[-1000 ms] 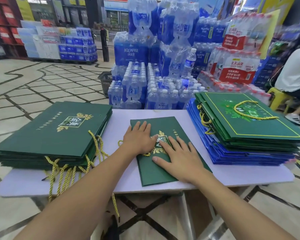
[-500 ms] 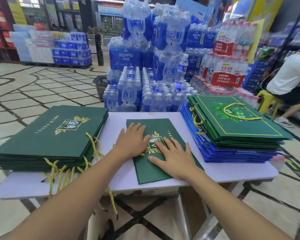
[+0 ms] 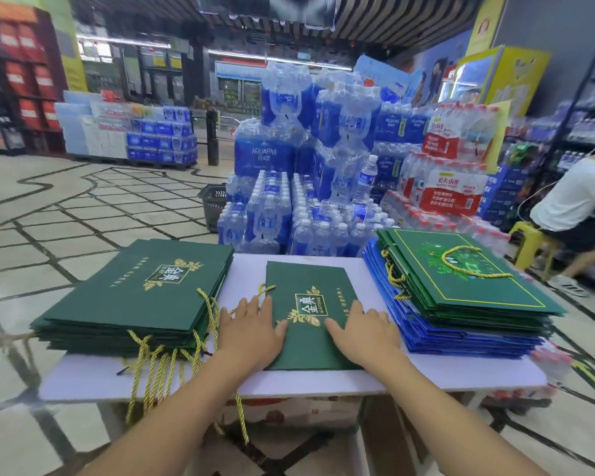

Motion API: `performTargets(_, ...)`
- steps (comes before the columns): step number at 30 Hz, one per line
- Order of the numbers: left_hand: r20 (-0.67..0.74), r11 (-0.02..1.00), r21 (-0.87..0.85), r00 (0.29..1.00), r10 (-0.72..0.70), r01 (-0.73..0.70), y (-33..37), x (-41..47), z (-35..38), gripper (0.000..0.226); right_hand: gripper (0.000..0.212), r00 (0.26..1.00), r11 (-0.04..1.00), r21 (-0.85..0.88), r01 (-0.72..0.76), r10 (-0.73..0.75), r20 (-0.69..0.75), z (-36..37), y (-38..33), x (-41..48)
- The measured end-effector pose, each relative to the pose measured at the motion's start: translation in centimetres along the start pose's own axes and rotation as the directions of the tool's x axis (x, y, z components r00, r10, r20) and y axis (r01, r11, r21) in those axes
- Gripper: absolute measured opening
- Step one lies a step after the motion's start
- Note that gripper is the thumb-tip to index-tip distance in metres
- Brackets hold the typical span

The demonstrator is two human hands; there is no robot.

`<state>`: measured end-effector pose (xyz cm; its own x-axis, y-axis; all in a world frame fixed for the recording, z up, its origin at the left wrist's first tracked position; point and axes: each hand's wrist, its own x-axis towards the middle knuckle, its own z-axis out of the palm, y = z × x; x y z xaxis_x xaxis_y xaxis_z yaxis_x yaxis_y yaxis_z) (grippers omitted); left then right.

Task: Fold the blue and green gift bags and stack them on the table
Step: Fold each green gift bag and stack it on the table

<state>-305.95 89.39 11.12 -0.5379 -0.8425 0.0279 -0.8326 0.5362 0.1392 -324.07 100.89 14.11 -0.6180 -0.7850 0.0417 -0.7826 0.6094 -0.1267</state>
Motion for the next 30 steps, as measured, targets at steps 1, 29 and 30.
performTargets(1,-0.001,1.000,-0.002,1.000,-0.003,0.003,0.0,0.0,0.0,0.071,0.075,1.000,1.000,0.022,0.002,-0.002,0.024,-0.2,0.2,0.0)
performTargets(29,-0.270,0.383,-0.885,0.962,0.039,-0.264,18.5,5.0,-12.8,0.011,0.029,0.928,0.782,0.612,0.118,0.132,-0.348,-21.1,16.6,5.8)
performTargets(30,-0.253,0.401,-0.879,0.965,0.066,-0.258,19.8,5.3,-12.4,0.012,0.028,0.926,0.802,0.590,0.091,0.149,-0.346,-21.0,18.1,6.0)
